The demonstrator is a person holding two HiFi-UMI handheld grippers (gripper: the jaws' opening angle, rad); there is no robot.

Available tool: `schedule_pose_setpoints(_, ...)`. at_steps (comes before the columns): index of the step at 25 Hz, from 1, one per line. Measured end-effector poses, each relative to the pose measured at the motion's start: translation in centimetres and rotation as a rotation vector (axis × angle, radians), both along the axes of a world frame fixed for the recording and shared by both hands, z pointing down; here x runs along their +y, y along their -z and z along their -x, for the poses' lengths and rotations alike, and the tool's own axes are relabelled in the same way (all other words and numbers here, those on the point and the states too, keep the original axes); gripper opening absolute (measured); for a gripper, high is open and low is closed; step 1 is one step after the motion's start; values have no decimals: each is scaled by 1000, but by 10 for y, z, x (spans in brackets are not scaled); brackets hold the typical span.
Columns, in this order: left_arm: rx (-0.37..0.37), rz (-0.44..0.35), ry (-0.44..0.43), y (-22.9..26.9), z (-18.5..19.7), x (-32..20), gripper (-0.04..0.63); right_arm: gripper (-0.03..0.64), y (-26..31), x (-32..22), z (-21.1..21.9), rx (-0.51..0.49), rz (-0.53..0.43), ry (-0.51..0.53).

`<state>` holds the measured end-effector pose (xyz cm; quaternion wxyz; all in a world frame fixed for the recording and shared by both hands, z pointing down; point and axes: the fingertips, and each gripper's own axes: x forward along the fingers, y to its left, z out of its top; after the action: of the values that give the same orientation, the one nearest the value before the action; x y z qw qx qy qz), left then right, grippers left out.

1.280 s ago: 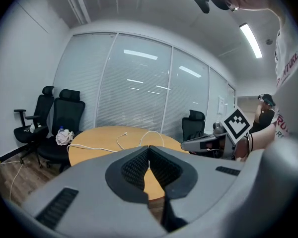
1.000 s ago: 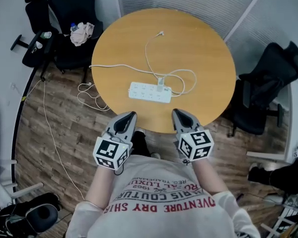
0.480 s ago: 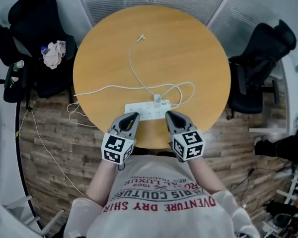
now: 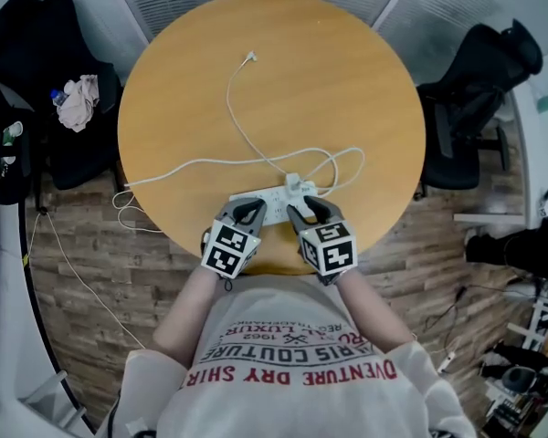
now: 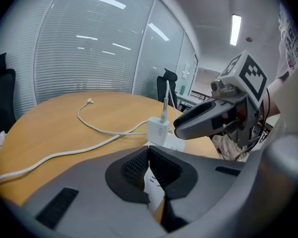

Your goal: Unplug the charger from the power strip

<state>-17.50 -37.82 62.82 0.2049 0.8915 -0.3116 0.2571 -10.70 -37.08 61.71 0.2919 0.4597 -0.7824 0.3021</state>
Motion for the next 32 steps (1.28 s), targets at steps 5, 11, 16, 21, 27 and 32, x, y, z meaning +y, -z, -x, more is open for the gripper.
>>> schedule_pose_setpoints(5, -79, 6, -42, -27, -6, -2, 34, 206, -17, -20, 0, 92, 37, -67)
schedule_pose_setpoints(11, -77, 59, -60, -36, -7, -4, 34, 206, -31, -36, -1, 124, 82, -106)
schedule_pose_setpoints(16, -30, 119, -41, -35, -4, -8, 34, 172, -39, -38, 2, 119, 104, -120)
schedule_pose_setpoints(21, -40, 177, -47, -39, -4, -8, 34, 167, -39, -39, 1, 123, 86, -128)
schedule_pose_setpoints(27, -104, 163, -66, -47, -6, -6, 32, 160, -35, -34, 4, 182, 68, -130)
schedule_pose_setpoints(32, -88, 196, -62, -44, -5, -7, 32, 156, -31, -30, -1, 168, 83, -160)
